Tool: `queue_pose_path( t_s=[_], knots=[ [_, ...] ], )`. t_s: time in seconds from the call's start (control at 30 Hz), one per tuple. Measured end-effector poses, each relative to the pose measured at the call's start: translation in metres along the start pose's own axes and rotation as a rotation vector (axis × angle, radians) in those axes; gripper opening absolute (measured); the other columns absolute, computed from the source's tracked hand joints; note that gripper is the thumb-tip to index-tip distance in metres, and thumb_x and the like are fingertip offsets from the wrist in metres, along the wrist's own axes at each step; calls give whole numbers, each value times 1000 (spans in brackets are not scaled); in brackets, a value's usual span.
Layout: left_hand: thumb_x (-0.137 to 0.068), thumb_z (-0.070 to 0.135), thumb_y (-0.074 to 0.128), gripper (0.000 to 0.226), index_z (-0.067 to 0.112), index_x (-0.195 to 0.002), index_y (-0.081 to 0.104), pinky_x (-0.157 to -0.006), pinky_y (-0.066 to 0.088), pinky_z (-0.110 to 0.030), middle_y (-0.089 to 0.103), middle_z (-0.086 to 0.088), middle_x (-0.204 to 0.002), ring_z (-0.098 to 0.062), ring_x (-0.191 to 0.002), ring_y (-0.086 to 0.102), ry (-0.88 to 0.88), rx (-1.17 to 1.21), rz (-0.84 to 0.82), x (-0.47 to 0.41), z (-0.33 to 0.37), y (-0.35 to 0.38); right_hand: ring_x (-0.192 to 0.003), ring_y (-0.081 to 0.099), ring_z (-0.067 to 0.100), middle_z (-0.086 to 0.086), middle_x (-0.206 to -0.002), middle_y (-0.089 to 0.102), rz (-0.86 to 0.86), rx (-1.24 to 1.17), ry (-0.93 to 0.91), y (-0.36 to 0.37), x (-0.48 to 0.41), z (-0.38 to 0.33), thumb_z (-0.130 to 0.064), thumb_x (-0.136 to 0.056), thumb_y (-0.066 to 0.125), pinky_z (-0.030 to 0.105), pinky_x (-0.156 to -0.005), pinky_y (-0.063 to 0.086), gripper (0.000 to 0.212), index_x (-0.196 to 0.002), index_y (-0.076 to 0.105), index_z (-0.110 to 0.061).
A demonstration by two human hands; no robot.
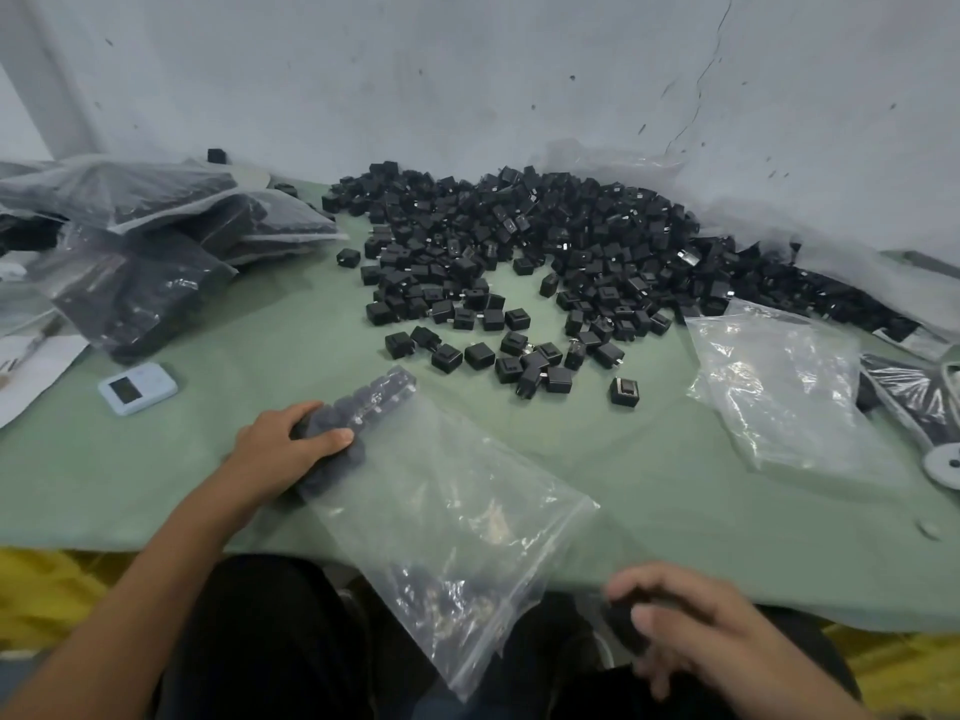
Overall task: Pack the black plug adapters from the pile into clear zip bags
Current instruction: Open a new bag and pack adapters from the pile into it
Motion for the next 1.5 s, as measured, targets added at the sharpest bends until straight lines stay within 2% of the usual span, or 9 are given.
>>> queue_pose_path(
  t_s=[0.4,0.53,0.7,0.8,0.9,1.03,1.17,1.3,1.5],
  knots=[
    [-84,48,75,56,26,-133,61,-109,40,-39,61,-2,-127,-28,-124,52,-15,24,-6,2,0,-2,-96,73,34,20,-110,72,-25,-663,66,115,-99,-11,2,-88,65,33,-73,62,36,-123,61,-6],
    [-83,50,75,50,26,-126,65,-105,43,-38,61,1,-117,-26,-118,55,-11,11,-8,3,1,-3,-85,73,16,12,-105,65,-32,-772,110,140,-153,-27,2,-97,53,25,-76,58,36,-133,49,4],
    [-82,47,76,42,21,-114,69,-98,48,-40,69,-3,-111,-25,-106,61,1,5,6,4,2,-3,-85,71,10,5,-104,65,51,-303,-104,154,-193,-45,-1,-94,62,24,-74,57,25,-113,55,-15],
    [-82,46,76,42,22,-115,68,-97,46,-35,68,-4,-112,-25,-108,60,-4,-10,16,4,2,-2,-96,69,25,12,-101,69,59,-175,-176,160,-197,-51,-1,-91,65,31,-85,54,21,-112,62,-1],
    [-83,48,75,46,25,-122,66,-102,44,-37,64,-4,-119,-26,-114,56,-12,-22,3,4,2,-3,-79,69,6,-3,-89,73,169,-20,-264,162,-188,-51,-19,-89,73,14,-64,51,9,-96,69,-22],
    [-84,47,73,39,26,-116,67,-99,42,-34,64,-6,-118,-27,-115,54,-8,-25,6,4,4,-2,-81,65,10,-5,-90,69,242,400,-406,160,-187,-56,-28,-98,61,17,-64,50,10,-95,69,-22],
    [-84,48,72,46,20,-120,65,-99,41,-36,62,-6,-118,-28,-115,52,-25,-35,3,3,3,-2,-77,62,8,1,-87,65,189,325,-527,161,-192,-51,-27,-93,56,10,-64,46,24,-97,66,-5],
    [-84,50,72,33,30,-108,64,-92,38,-31,58,-2,-112,-24,-110,50,-20,-51,-3,1,2,-2,-106,58,14,-3,-113,61,190,465,-406,160,-209,-40,-15,-94,63,19,-88,41,29,-122,60,-15],
    [-85,53,69,60,31,-139,54,-111,36,-40,51,-6,-137,-29,-130,42,-49,-45,-27,0,-1,-1,-100,60,10,-6,-113,63,192,476,-509,163,-208,-33,-17,-95,63,21,-88,45,28,-122,63,-20]
  ],
)
Point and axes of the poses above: each hand's wrist, its own x-axis away from the middle knuckle, its own y-axis out of the palm, z = x × y, the point moved 1 cm from there along -x, towards the middle knuckle
